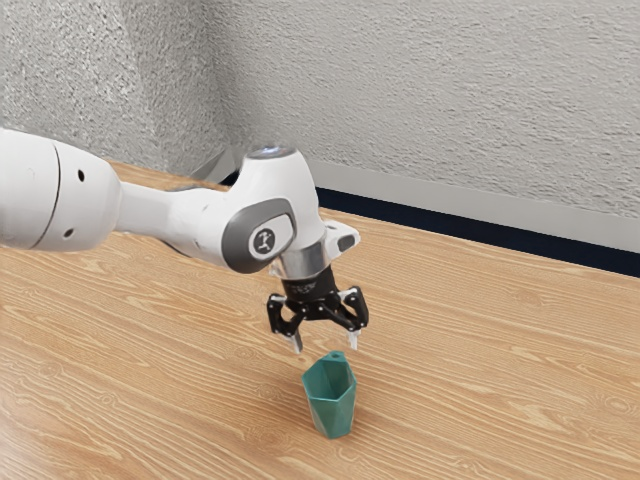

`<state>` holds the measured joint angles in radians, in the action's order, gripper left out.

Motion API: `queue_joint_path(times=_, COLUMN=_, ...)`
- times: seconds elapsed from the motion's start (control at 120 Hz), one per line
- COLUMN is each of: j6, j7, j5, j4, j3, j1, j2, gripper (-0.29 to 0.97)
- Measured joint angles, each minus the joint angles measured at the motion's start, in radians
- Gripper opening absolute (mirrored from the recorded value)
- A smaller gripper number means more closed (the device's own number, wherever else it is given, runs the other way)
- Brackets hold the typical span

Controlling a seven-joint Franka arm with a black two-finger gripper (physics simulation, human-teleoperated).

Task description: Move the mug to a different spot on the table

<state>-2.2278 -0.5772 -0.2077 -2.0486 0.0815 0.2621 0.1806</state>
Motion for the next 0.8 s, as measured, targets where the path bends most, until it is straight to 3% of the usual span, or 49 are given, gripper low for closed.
queue_joint_path(times=0.342, j6=-0.074, j7=-0.130, j5=0.050, j4=0.019, j3=0.000, j1=-0.006, j2=0.084, gripper=0.65)
queue_joint_path(times=0.8, j6=-0.063, j7=-0.171, j5=0.069, j4=0.002, j3=0.000, j1=0.014, j2=0.099, gripper=0.61)
